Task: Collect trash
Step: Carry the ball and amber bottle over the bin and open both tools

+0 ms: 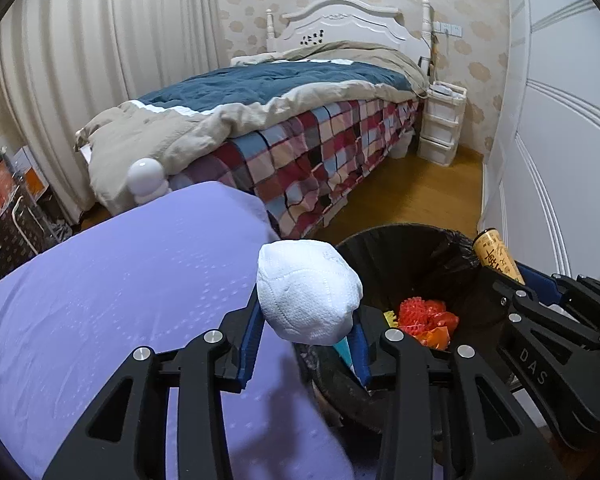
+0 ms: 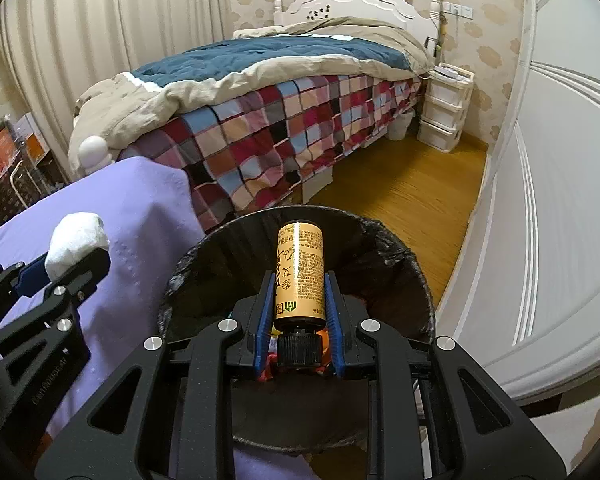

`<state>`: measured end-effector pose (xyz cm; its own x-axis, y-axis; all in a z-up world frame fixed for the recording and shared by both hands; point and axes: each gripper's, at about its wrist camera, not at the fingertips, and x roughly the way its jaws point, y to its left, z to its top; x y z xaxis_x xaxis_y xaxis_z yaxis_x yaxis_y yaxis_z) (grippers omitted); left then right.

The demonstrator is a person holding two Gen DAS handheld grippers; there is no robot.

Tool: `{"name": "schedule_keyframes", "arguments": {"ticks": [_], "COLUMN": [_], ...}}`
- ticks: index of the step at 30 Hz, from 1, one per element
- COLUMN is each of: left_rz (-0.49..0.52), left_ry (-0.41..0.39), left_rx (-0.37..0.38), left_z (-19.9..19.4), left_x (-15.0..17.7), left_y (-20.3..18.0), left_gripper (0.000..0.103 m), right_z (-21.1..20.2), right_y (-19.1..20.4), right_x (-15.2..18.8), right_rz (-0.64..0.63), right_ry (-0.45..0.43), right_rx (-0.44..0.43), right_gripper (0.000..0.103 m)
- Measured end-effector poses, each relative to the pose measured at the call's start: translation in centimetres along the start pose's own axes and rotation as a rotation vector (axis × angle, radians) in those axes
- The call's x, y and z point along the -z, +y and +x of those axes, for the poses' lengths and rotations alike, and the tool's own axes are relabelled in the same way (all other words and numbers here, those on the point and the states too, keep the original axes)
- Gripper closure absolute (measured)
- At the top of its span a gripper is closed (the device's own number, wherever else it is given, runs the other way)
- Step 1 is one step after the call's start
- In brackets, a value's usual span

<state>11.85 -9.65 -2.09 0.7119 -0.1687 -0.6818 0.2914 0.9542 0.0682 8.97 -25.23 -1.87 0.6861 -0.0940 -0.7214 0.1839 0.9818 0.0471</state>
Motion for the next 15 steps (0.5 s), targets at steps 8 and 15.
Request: {"name": "schedule_keyframes", "arguments": {"ticks": [8,15], "left_rz": [0.014,-0.003], "left_ry": [0.021,0.016], "left_rx": [-0.018,-0.019], "left_z": [1.5,1.1], "left_x": [-0.3,0.0], "left_y": [-0.9,-0.6], "left_gripper": [0.044,0.031], "right_z": [1.1,0.8], "right_y": [-1.3,-1.4], "right_x": [-0.4,-0.4], "right_rz": [0.027,0.038], "right_ry": [0.004,-0.014], "right_rx": [0.019,0.042], "right_gripper": [0.074,0.047]}}
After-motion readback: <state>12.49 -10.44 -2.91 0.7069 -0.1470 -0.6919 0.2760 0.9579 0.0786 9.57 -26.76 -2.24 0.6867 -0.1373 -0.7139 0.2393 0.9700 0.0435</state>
